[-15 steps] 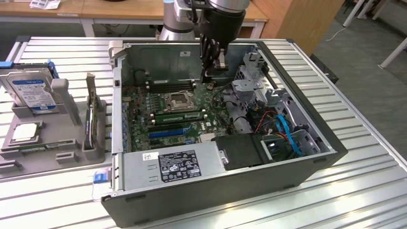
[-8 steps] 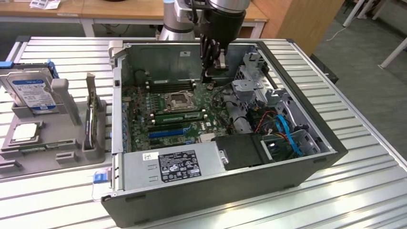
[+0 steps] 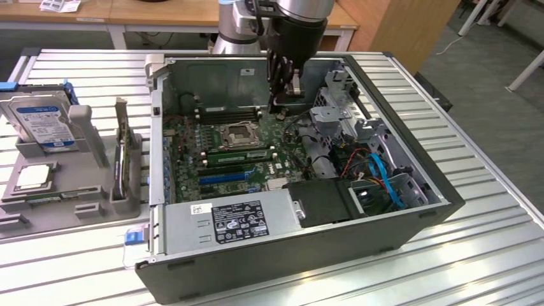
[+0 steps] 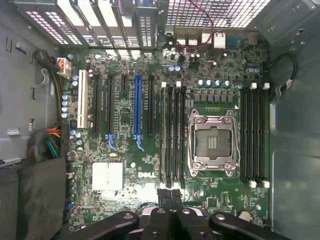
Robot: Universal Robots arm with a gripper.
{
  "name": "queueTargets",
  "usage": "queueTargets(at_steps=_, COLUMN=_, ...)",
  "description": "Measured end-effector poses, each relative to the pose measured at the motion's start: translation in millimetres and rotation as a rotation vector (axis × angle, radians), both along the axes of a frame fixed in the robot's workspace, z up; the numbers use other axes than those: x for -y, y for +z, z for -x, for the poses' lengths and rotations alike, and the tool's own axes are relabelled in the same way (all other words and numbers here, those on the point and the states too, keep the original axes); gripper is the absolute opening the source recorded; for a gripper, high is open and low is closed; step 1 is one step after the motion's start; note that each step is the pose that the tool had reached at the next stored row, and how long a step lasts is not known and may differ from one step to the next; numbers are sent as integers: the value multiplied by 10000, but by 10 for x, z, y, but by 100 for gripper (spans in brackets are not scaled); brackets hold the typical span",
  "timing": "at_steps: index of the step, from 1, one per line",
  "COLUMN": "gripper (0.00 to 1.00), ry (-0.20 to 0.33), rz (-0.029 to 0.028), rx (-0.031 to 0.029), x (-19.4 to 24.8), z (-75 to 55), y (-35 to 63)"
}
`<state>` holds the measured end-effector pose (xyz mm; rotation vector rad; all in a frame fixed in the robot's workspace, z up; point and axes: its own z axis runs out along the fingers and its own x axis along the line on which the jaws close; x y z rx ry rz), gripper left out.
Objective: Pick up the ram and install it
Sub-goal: 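Press down the ram until it locks into place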
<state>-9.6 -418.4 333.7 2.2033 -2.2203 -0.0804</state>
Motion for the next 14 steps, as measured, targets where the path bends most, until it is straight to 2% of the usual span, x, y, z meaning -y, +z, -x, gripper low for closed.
queueTargets(at_steps=14, gripper=10, ry=0, rz=0, rx=0, x=0, z=0, y=-102)
